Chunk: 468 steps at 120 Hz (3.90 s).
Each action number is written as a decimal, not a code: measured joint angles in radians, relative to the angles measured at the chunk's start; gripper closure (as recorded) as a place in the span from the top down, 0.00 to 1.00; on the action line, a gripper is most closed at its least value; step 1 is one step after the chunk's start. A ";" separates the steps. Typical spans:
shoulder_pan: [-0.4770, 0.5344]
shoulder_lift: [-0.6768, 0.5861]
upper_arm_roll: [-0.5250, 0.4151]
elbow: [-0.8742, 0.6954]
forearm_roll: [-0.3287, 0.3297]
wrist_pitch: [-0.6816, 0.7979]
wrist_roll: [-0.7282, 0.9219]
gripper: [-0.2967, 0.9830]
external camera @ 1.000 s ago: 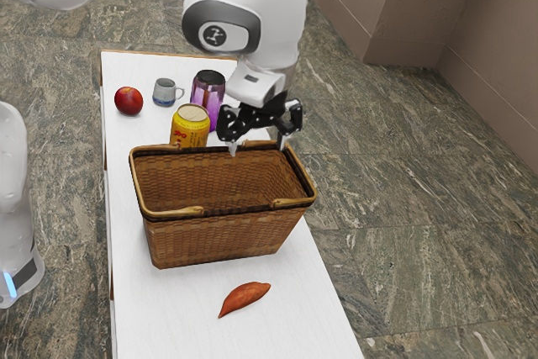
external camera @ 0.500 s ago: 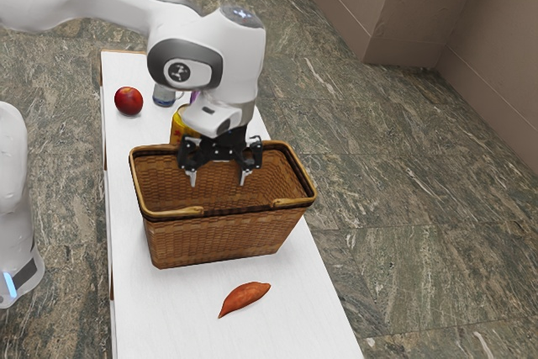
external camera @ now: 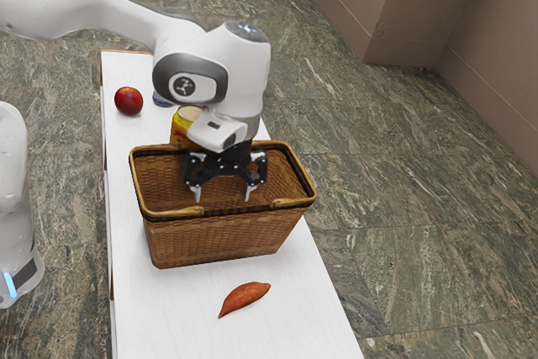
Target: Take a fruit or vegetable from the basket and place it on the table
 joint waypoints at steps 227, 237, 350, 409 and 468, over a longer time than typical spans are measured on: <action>-0.034 0.055 0.000 -0.146 -0.053 0.215 -0.105 0.77; -0.034 0.054 0.000 -0.150 -0.053 0.218 -0.106 0.77; -0.056 0.054 0.045 -0.223 -0.075 0.318 -0.104 0.70; -0.078 0.050 0.064 -0.231 -0.095 0.340 -0.079 0.61; -0.059 0.011 0.071 -0.215 -0.077 0.276 -0.035 0.49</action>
